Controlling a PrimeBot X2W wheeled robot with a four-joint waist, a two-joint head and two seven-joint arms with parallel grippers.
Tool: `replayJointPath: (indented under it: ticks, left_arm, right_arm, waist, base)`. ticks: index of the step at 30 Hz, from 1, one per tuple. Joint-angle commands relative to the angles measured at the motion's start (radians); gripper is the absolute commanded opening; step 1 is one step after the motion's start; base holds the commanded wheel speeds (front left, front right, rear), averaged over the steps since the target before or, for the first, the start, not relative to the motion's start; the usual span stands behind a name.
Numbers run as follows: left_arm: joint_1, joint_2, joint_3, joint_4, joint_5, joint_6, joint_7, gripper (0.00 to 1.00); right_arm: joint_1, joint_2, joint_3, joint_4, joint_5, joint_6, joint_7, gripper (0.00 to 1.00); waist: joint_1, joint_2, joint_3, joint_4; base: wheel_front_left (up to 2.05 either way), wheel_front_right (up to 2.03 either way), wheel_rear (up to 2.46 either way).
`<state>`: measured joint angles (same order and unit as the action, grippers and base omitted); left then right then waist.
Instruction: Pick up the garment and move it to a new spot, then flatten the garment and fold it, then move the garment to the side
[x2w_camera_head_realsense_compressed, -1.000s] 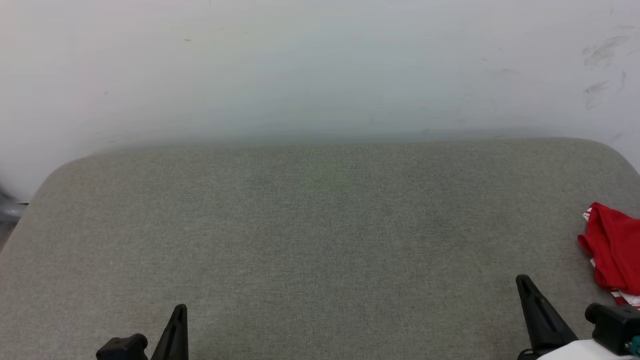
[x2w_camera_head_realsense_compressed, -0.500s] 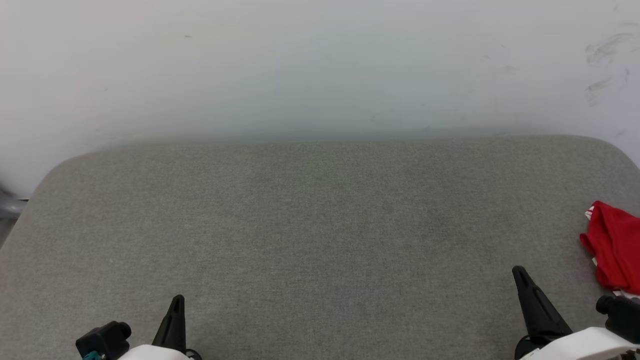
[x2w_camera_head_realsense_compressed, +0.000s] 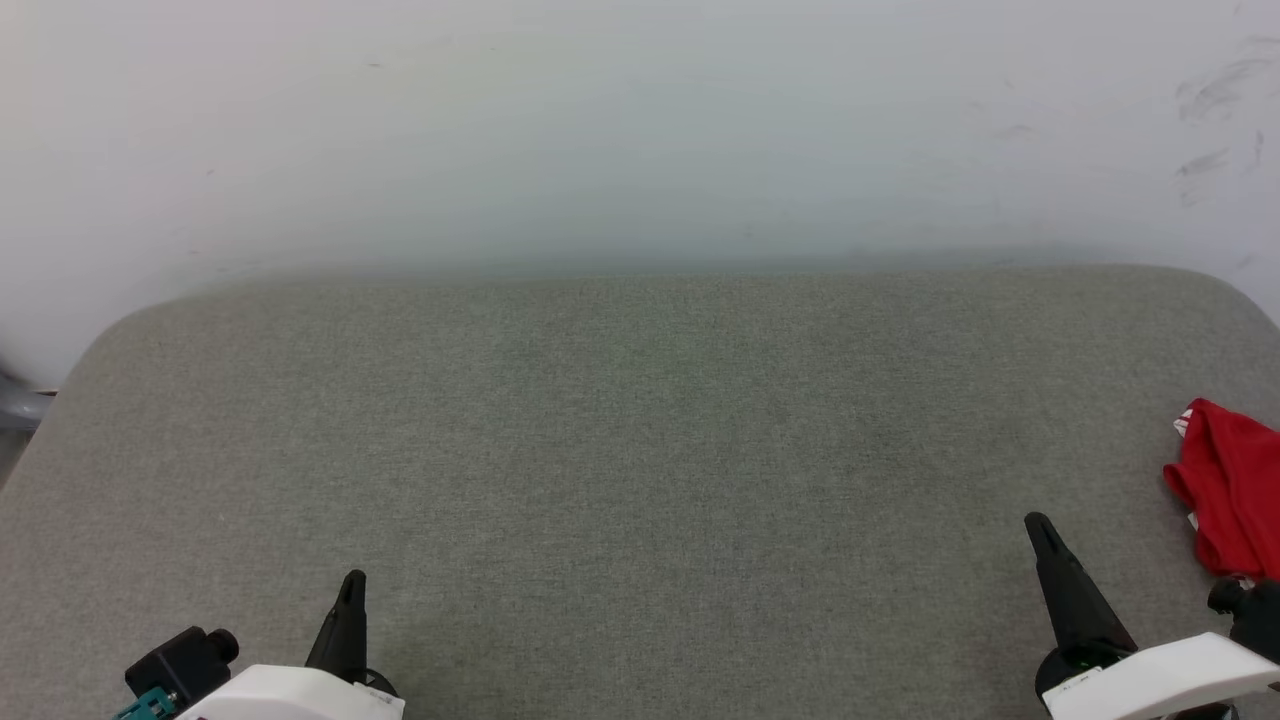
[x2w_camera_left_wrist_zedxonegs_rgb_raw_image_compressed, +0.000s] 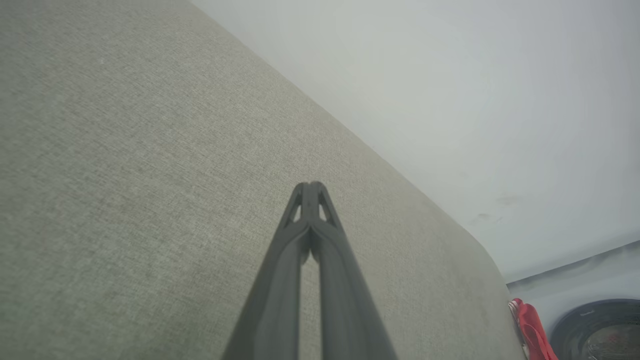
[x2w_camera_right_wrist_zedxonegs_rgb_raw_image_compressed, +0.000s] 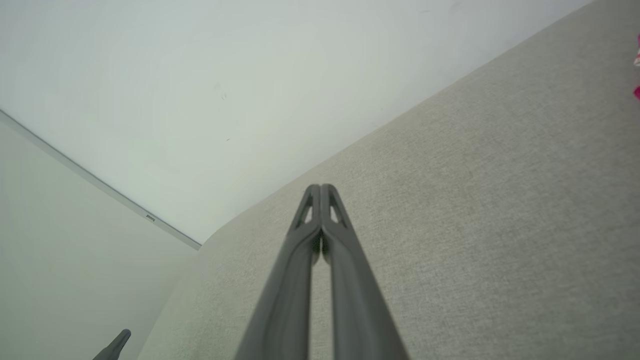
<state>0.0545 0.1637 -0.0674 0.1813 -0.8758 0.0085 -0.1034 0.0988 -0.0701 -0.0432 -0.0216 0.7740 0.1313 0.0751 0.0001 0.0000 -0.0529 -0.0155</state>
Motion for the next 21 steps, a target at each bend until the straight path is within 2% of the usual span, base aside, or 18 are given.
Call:
replayJointPath:
  ticks: [1,21]
  left_arm:
    - [-0.026,-0.001,0.010,-0.009,-0.026,-0.007,0.006,0.00]
    - [-0.072,-0.034,0.064,0.012,-0.241,-0.048,0.070,0.00]
  right_arm:
    - [-0.028,-0.010,0.000,0.000,0.032,0.000,-0.006,0.00]
    - [-0.083,-0.013,-0.006,0.079,0.289,0.000,-0.005,0.00]
  waist:
    - [0.0000,0.0000,0.001,0.000]
    - [-0.0001,0.0000,0.013,0.004]
  base:
    - [0.00,0.00,0.00]
    - [0.00,0.00,0.00]
